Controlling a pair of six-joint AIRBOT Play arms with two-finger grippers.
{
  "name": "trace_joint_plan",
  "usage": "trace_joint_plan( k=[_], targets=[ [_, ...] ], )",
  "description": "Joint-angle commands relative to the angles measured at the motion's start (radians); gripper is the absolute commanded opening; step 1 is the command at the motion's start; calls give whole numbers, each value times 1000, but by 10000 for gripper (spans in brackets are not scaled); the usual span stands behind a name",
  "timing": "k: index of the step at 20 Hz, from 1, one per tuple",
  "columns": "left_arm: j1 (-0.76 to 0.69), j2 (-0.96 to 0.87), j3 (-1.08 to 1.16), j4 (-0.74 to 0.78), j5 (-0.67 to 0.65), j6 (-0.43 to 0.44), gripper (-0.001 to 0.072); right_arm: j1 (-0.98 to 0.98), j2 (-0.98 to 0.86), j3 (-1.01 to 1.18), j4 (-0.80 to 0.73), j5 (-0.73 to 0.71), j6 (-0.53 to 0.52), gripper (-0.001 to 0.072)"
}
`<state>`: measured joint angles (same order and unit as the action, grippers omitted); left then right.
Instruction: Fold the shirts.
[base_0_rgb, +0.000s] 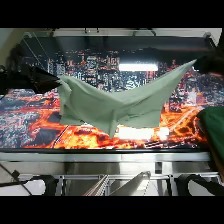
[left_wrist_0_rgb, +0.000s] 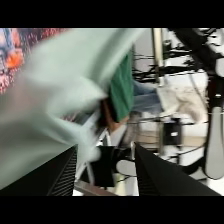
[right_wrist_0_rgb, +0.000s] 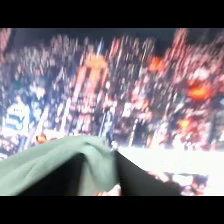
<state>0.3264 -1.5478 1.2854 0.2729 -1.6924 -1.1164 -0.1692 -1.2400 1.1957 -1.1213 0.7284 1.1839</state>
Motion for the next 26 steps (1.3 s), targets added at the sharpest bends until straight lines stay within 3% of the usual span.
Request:
trace_joint_plan(
  k=[1, 2, 5, 8, 11, 15, 21, 22, 23, 24, 25, 26],
  targets=[
    [37, -246, 66, -135, 5, 20, 554, 13, -197, 48, 23, 48, 10, 475],
    [66, -286, 113, -168, -9, 20, 629, 1, -195, 64, 22, 83, 16, 476],
    [158, -307, 219, -84, -37, 18, 624, -66, -145, 73, 16, 251, 27, 475],
    [185, -223, 161, 264, -14, 18, 625, -128, -136, 6, 20, 455, 51, 475],
    [182, -162, 38, 518, 97, 16, 625, -141, -136, -149, 72, 482, 49, 465],
    [152, -195, -35, 521, 164, 33, 623, -138, -136, -289, 256, 464, -38, 464],
    [-47, -373, 132, 518, 167, 35, 623, -138, -136, -311, 293, 466, -41, 465],
    [-82, -398, 174, 520, 171, 35, 613, -138, -136, -311, 298, 467, -41, 465],
    [-111, -418, 209, 522, 176, 35, 529, -138, -136, -311, 297, 469, -41, 465],
    [-135, -440, 245, 522, 175, 35, 493, -138, -136, -311, 297, 470, -41, 465],
    [-152, -459, 275, 522, 170, 35, 491, -138, -136, -311, 296, 470, -41, 464],
    [-163, -474, 299, 522, 157, 34, 359, -138, -136, -311, 296, 472, -41, 465]
  ],
)
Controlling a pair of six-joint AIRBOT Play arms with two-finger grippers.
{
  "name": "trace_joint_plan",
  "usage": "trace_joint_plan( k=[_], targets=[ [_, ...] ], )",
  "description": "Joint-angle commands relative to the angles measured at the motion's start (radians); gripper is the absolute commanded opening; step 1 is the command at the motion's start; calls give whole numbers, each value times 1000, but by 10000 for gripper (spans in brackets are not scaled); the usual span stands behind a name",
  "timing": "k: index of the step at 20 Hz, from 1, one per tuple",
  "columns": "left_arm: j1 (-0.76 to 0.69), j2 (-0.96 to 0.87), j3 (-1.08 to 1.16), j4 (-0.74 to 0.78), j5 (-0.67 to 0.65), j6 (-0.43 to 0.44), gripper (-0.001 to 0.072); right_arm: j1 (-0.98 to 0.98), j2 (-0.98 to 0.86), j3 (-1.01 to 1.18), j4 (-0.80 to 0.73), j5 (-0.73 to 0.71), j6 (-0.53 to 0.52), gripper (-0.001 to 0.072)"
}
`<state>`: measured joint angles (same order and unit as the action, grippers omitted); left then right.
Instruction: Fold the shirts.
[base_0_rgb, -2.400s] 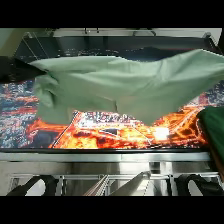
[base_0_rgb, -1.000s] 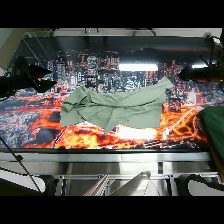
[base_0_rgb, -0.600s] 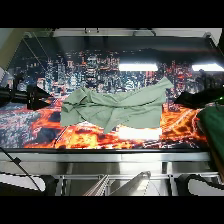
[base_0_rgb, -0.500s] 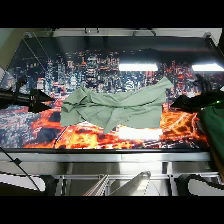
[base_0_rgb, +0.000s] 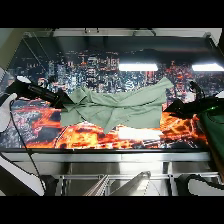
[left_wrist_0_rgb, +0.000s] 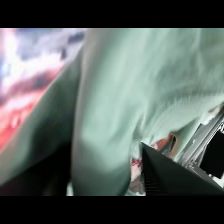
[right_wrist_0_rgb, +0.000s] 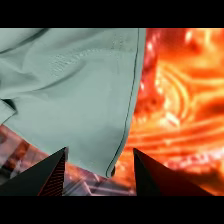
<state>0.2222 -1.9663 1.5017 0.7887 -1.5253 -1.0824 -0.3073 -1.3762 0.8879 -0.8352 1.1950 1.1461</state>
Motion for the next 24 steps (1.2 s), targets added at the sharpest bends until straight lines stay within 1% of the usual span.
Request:
trace_joint_plan(
  k=[1, 2, 6, 7, 9, 12, 14, 15, 16, 17, 19, 21, 22, 24],
  targets=[
    [-63, -63, 94, 6, -28, 1, 185, -1, 0, -3, 10, 12, -3, 465],
    [-63, -62, 94, 6, -42, 1, 145, -1, 0, -3, 9, 19, -3, 464],
    [-23, -61, 94, 4, -139, 0, 147, -3, 0, -4, -5, 22, -3, 465],
    [-10, -61, 94, 1, -161, 0, 152, -3, 0, -4, -5, 21, -3, 466],
    [7, -61, 94, 4, -193, 0, 229, -2, 0, -4, -1, 21, -3, 465],
    [10, -61, 94, 28, -204, 2, 228, -2, 0, -6, 2, 21, -3, 465],
    [-5, -61, 94, 120, -185, 1, 225, -2, 0, -7, 2, 22, -3, 465],
    [-17, -61, 94, 165, -171, 1, 170, -2, 0, -7, 2, 22, 0, 465],
    [-34, -61, 94, 190, -160, 2, -3, -2, 0, -7, 2, 22, 5, 465],
    [-45, -61, 94, 187, -146, 4, -6, -2, 0, -8, 2, 26, 5, 465],
    [-64, -60, 95, 184, -121, 12, 15, -2, 0, -32, -10, 67, 14, 466],
    [-67, -56, 95, 184, -131, 24, 17, -2, 0, -105, -15, 79, 19, 466],
    [-62, -52, 95, 184, -142, 27, 19, -2, 0, -146, -13, 50, 19, 466],
    [-43, -45, 95, 177, -159, 26, 20, 0, -6, -216, 46, -51, -36, 466]
  ],
)
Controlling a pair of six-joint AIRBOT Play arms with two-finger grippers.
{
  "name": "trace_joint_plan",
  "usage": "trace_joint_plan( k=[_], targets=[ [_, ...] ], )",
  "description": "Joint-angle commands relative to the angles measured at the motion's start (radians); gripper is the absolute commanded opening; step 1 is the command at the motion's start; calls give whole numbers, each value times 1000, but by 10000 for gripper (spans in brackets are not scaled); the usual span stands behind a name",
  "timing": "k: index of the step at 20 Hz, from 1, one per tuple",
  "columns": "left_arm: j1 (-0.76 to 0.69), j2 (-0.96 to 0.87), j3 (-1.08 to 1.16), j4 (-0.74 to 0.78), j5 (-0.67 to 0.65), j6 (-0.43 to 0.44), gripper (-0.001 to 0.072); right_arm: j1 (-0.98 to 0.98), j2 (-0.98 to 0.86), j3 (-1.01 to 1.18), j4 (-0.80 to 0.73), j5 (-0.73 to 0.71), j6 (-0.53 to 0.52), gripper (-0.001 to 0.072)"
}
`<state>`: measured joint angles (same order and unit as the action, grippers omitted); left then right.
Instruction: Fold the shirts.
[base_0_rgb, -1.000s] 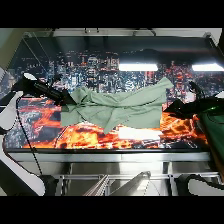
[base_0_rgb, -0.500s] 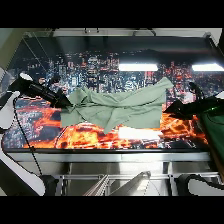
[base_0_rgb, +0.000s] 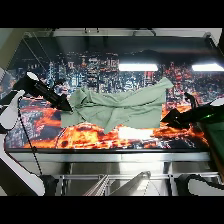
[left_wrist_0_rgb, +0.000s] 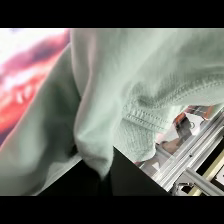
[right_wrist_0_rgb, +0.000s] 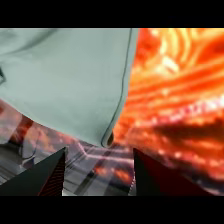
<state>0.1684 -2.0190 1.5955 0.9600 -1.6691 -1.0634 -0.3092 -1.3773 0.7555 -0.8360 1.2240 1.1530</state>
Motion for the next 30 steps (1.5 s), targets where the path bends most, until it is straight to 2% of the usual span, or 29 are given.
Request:
trace_joint_plan(
  k=[1, 7, 8, 9, 10, 12, 14, 15, 17, 19, 21, 24, 25, 26, 27, 28, 29, 30],
  targets=[
    [17, 11, 1, 5, -20, 7, 20, 2, -14, -100, 94, -111, -70, 465],
    [35, 13, 1, -39, -72, -3, 21, 103, -144, -107, 403, -134, -257, 461],
    [36, 13, 1, -94, -96, -3, 21, 134, -161, -107, 462, -103, -308, 205],
    [37, 13, 1, -156, -135, -3, 20, 155, -162, -106, 520, -40, -370, 22],
    [44, 18, 0, -252, -188, -3, 19, 162, -153, -97, 583, 69, -420, 19],
    [75, 80, -21, -518, -193, 3, 19, 126, -85, -55, 741, 318, -462, 19],
    [127, 192, -55, -858, -193, 46, 20, 32, 50, 29, 985, 514, -461, 19],
    [155, 247, -62, -1024, -193, 64, 21, -37, 129, 85, 1135, 568, -457, 19],
    [214, 368, -62, -1361, -190, 69, 21, -200, 276, 192, 1336, 520, -457, 19],
    [266, 482, -62, -1618, -188, 85, 21, -360, 405, 261, 1344, 341, -409, 19],
    [323, 578, -62, -1728, -185, 94, 21, -463, 508, 273, 1321, 221, -359, 19],
    [411, 671, -62, -1630, -184, 42, 21, -525, 547, 272, 1242, 185, -261, 20],
    [444, 692, -63, -1496, -184, 19, 21, -522, 537, 272, 1110, 154, -147, 19],
    [469, 716, -81, -1321, -163, -40, 21, -503, 519, 272, 950, 176, -24, 19],
    [478, 752, -130, -1184, -116, -92, 21, -469, 501, 272, 816, 251, 15, 19],
    [478, 791, -191, -1047, -71, -121, 21, -425, 496, 268, 705, 285, -4, 19],
    [478, 826, -261, -913, -49, -152, 21, -378, 499, 261, 607, 263, 10, 19],
    [460, 848, -324, -853, -64, -164, 21, -337, 499, 255, 587, 284, 29, 19]
  ],
)
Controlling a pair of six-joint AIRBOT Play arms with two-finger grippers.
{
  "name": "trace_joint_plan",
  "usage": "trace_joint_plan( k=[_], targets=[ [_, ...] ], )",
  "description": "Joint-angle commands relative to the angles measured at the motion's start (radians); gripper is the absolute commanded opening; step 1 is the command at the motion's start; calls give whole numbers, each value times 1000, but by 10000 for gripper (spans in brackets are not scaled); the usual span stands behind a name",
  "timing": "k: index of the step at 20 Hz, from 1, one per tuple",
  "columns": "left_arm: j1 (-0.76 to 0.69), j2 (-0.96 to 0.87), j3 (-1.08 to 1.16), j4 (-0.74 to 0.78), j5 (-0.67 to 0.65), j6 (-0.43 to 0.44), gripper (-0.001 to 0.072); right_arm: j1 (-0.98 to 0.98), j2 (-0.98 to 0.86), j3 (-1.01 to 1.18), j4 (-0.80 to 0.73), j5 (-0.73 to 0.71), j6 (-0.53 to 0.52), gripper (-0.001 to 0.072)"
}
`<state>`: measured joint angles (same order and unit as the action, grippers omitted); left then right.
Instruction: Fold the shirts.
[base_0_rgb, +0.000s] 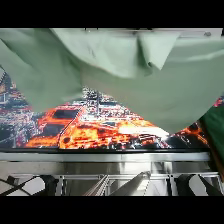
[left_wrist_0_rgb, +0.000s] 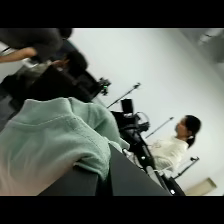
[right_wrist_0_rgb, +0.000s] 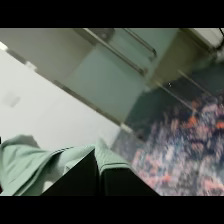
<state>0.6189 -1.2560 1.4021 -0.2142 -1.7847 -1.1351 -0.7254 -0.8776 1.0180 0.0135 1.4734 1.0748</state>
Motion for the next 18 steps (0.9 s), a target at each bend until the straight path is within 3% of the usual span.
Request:
trace_joint_plan(
  k=[1, 4, 7, 9, 10, 11, 14, 15, 18],
  targets=[
    [-12, 98, -196, 314, 12, -100, 21, 105, -3, -7, -207, 95, 98, 18],
    [-100, 124, -340, 211, -50, -36, 22, 146, -4, -7, 85, 175, -37, 19],
    [-132, 78, -389, 191, -74, -33, 22, 112, -10, -8, 121, 52, -28, 19],
    [-114, 58, -431, 131, -74, -18, 22, 73, -10, -8, 113, 46, -28, 19],
    [-85, 43, -447, 147, -71, 32, 21, 50, -12, -8, 55, 15, -16, 19],
    [-51, 20, -462, 200, -65, 41, 21, 24, -14, -8, -97, -26, 82, 19],
    [50, -28, -588, 388, -22, 5, 21, 35, -29, -25, -714, 18, 260, 19],
    [70, -36, -636, 388, 19, 26, 21, 60, -16, -58, -829, 10, 282, 18],
    [101, -67, -744, 452, 110, 143, 20, 119, 32, -212, -964, -105, 309, 18]
  ],
)
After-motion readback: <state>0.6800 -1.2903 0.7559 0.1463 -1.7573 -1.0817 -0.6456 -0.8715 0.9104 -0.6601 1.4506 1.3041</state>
